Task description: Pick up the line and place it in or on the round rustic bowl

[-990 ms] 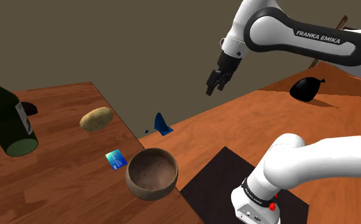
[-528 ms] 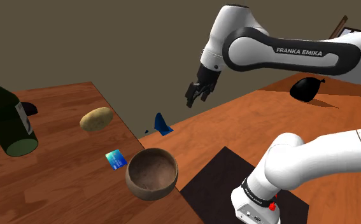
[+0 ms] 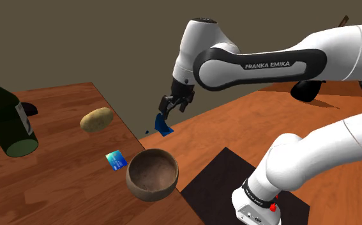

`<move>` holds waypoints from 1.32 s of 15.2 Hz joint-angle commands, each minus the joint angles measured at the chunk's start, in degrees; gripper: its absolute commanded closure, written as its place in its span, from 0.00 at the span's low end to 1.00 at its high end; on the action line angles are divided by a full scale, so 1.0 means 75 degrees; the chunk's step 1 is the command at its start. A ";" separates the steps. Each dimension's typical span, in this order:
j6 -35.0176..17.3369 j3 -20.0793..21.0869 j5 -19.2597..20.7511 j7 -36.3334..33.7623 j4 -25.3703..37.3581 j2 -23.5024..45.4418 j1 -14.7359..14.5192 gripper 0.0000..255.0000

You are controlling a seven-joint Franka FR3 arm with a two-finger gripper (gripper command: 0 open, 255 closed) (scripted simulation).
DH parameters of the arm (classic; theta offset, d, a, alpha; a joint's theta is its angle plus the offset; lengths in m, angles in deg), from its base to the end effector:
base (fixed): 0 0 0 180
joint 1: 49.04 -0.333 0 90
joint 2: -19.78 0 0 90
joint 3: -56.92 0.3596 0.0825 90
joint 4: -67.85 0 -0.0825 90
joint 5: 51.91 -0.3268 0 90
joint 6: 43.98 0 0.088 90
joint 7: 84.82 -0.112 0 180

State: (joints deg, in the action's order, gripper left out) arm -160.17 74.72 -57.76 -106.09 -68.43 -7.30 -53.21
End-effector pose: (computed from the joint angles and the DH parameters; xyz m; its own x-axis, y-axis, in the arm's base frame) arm 0.3168 0.1555 0.5512 0.9921 -0.0526 0.1141 -0.0533 -0.9986 0.0026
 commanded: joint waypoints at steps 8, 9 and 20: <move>-0.1204 0.1372 0.0835 -0.2055 0.1031 0.2287 0.0064 0.00; -0.1290 0.1500 0.1029 -0.2325 0.1208 0.2588 0.0065 0.00; -0.1454 0.1815 0.3473 -0.4980 0.3572 0.5891 -0.0776 0.00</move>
State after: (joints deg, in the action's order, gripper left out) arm -170.81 88.54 -32.78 -142.29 -42.38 35.54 -58.38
